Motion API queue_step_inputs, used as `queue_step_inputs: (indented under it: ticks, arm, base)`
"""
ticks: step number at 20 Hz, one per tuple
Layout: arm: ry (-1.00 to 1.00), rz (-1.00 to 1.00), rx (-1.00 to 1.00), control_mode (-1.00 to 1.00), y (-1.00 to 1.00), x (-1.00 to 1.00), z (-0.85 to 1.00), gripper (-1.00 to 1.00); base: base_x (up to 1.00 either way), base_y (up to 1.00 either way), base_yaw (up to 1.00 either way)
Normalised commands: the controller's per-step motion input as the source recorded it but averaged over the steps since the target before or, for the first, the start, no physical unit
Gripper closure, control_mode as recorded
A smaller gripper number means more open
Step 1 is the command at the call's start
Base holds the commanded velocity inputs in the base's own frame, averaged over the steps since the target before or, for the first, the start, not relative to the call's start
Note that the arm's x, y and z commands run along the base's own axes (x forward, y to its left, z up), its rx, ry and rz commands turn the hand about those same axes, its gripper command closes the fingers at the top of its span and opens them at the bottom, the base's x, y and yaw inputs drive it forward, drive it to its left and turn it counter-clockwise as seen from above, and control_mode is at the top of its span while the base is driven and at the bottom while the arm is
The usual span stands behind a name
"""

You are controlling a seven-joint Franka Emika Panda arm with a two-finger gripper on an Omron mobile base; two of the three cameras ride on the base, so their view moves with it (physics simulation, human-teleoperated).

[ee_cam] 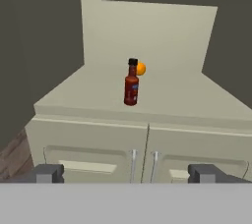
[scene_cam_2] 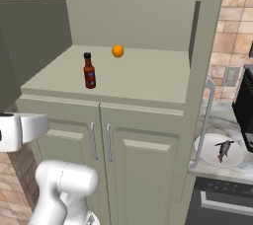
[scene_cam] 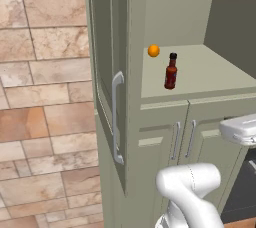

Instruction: Pick the fish from the plate and place it on the cutting board. Then pick the condiment bottle from the cabinet and place it next to the cutting board.

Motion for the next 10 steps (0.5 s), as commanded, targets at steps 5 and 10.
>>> queue_step_inputs:
  ticks: [5,10]
  arm:
    - [-0.07,0.0,0.0,-1.0,-0.01,-0.38,0.0,-1.0]
    - [-0.04,0.0,0.0,-1.0,0.0,-0.32,0.0,-1.0]
  base:
    - [0.0,0.0,0.0]
    - [0.0,0.0,0.0]
